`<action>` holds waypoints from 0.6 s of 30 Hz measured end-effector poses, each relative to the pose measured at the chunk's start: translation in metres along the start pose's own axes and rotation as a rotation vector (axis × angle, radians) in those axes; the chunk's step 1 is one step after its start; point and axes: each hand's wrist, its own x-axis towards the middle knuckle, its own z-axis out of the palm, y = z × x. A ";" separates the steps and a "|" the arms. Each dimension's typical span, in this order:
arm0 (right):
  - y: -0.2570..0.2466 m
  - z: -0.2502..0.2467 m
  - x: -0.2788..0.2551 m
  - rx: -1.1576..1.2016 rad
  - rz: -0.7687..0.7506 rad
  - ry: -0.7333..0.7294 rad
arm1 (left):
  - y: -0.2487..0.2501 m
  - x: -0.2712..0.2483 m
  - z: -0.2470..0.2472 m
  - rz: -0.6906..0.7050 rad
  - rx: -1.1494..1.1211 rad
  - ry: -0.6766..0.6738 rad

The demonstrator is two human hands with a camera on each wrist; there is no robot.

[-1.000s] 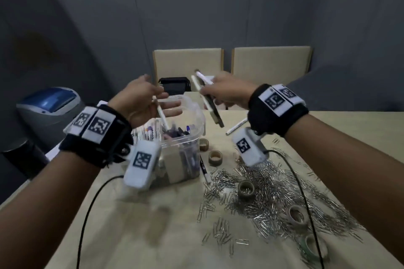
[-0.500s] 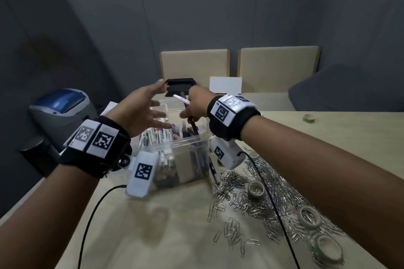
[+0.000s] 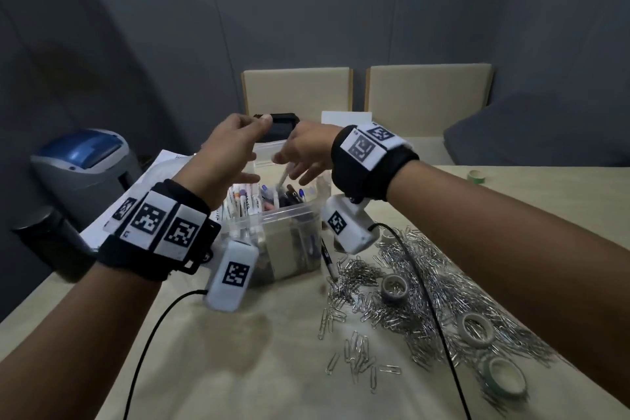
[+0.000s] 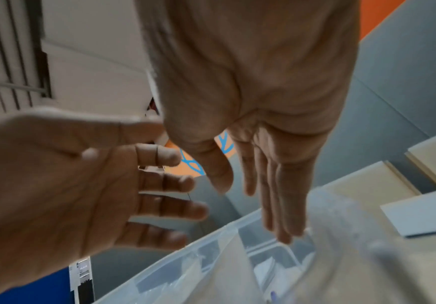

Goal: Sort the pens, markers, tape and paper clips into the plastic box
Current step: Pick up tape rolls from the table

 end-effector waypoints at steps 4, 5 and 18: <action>0.001 -0.017 -0.011 0.003 -0.080 0.025 | 0.002 -0.011 0.003 0.239 0.221 -0.050; 0.004 -0.024 -0.014 0.028 -0.097 0.047 | 0.002 -0.015 0.005 0.290 0.272 -0.107; 0.151 -0.058 0.004 -0.186 0.194 0.281 | -0.050 -0.066 0.129 0.559 1.301 -0.395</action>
